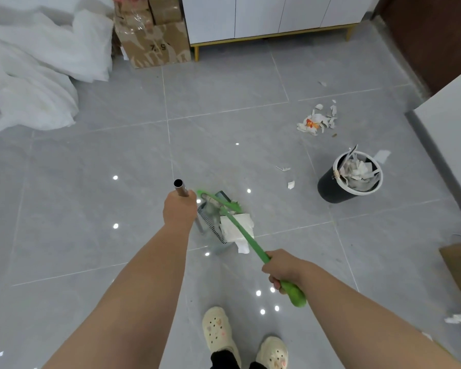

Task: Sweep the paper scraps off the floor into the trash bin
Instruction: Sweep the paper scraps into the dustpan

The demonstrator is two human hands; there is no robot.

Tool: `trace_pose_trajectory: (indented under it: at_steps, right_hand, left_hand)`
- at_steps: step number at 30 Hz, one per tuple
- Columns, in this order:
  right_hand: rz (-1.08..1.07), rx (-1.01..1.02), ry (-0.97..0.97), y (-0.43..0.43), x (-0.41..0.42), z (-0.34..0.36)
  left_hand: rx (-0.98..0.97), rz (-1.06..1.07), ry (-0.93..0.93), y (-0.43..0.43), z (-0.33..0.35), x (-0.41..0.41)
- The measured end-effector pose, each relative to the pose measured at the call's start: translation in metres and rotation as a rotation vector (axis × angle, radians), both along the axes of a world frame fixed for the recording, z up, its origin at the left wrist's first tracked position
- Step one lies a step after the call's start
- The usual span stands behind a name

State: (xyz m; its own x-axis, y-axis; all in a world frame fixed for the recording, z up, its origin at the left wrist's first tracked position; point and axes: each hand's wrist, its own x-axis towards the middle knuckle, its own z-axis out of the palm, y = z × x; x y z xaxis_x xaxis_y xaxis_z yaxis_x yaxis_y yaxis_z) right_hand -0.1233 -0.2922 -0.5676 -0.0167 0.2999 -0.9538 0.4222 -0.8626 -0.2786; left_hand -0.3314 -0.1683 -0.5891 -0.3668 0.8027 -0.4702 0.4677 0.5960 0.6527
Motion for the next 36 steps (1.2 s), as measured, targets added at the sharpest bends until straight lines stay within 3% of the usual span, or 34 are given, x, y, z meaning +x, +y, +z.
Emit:
trace_pose_trajectory:
  at_steps: [5,10,14,18,21,25,29,33,36]
  right_hand:
    - [-0.112,0.114,-0.067,-0.005,0.009,0.011]
    - [-0.039,0.260,-0.215,-0.013,0.016,0.009]
    - [-0.099,0.177,-0.272,-0.017,0.016,0.006]
    - [-0.244,-0.005,-0.222,-0.037,-0.002,-0.003]
    - [-0.309,-0.010,-0.073,-0.057,-0.020,-0.002]
    - [-0.221,-0.034,0.070,-0.066,-0.038,0.005]
    - [-0.216,-0.046,0.075,-0.055,-0.045,0.005]
    - [-0.329,-0.019,0.026,-0.056,-0.047,0.007]
    - [-0.307,0.076,-0.043,-0.067,-0.051,0.005]
  left_hand:
    - [-0.013,-0.041,-0.008,-0.004,0.002,-0.011]
    - [-0.052,-0.112,0.029,-0.008,0.004,-0.039]
    - [-0.050,-0.072,0.040,-0.026,0.004,-0.052]
    - [-0.049,-0.041,0.058,-0.046,0.005,-0.045]
    - [-0.057,-0.070,0.082,-0.051,0.006,-0.032]
    - [-0.044,-0.059,0.085,-0.052,0.005,-0.022]
    - [-0.020,-0.004,0.073,-0.051,0.006,-0.020]
    - [0.009,0.216,0.004,-0.057,0.002,-0.028]
    - [0.031,0.279,-0.001,-0.058,-0.002,-0.030]
